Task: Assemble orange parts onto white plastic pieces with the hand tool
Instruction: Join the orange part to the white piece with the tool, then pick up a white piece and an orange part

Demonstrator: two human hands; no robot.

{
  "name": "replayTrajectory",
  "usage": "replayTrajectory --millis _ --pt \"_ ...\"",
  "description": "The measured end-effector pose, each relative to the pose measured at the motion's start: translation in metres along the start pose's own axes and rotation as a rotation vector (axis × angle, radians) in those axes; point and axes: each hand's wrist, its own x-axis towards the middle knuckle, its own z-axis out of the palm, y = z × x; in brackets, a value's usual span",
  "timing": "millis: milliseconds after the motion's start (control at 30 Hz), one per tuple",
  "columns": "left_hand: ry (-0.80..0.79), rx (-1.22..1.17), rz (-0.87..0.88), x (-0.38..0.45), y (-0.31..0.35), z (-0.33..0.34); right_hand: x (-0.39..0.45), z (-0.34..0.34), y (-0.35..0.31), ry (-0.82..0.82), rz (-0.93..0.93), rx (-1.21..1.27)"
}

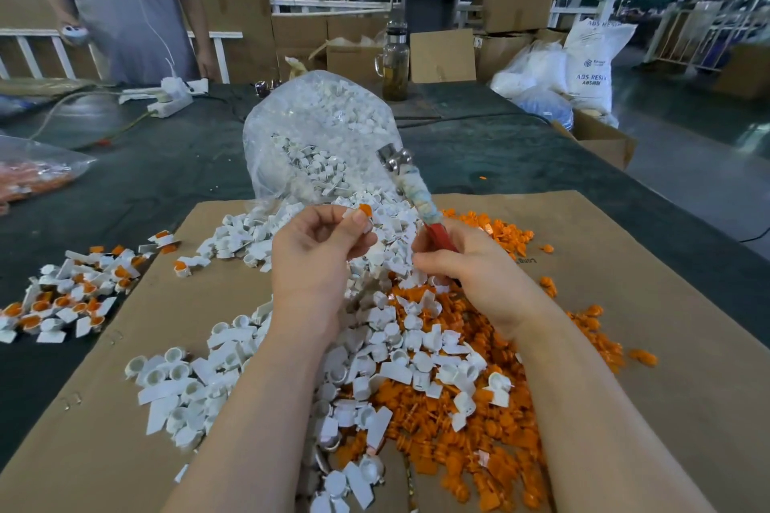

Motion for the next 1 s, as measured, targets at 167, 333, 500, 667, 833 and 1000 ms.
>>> replayTrajectory --millis 167,333,500,667,833,1000 --pt "0.007 -0.001 0.038 0.003 0.0 -0.005 -0.003 -0.004 0.0 -0.074 0.038 -0.106" --pt "0.019 0.061 0.076 0.002 -0.002 -0.002 -0.001 0.001 -0.002 -0.034 -0.029 -0.079" --pt "0.033 0.011 0.091 0.004 -0.002 -0.003 -0.003 -0.001 -0.004 -0.077 -0.013 -0.103" --pt "0.032 -0.043 0.114 0.007 0.0 -0.008 -0.008 0.002 -0.011 -0.163 0.03 -0.169" --pt "0.013 -0.005 0.144 0.008 0.0 -0.011 -0.008 0.002 -0.01 -0.204 0.039 -0.187" --pt "0.009 0.002 0.137 0.007 0.001 -0.012 -0.006 0.003 -0.007 -0.201 0.001 -0.296"
